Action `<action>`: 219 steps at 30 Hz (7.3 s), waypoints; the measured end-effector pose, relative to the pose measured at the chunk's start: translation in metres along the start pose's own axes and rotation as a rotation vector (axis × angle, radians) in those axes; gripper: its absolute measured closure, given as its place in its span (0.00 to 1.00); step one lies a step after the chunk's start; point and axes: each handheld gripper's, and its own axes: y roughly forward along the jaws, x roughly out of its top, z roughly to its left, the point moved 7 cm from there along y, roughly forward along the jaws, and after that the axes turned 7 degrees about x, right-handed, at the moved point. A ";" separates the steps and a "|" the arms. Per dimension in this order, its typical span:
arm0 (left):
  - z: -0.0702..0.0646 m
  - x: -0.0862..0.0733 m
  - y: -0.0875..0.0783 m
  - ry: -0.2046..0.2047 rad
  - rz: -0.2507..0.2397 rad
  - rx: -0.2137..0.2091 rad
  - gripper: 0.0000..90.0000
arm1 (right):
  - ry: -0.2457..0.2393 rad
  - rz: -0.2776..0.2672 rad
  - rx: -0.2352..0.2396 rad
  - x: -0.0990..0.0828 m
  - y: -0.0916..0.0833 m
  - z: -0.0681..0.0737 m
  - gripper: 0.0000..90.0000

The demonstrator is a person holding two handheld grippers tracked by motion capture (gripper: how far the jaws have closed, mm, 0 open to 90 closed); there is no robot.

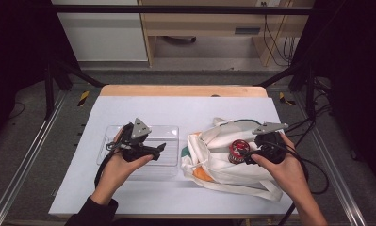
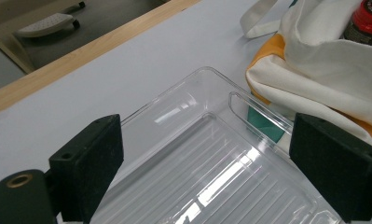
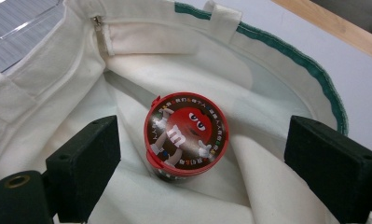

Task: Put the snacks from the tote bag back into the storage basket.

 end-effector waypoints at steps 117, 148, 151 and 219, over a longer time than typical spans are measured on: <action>0.067 -0.036 -0.028 -0.098 0.016 0.106 0.10 | -0.148 0.347 0.184 -0.006 0.070 -0.004 0.29; 0.087 -0.045 -0.034 -0.146 0.021 0.140 0.09 | -0.204 0.250 0.119 0.050 0.002 0.021 0.29; 0.090 -0.047 -0.035 -0.150 0.022 0.144 0.09 | -0.217 0.252 0.132 0.054 0.001 0.023 0.29; 0.121 -0.066 -0.041 -0.226 0.046 0.203 0.07 | -0.361 0.155 0.249 0.131 0.031 0.092 0.29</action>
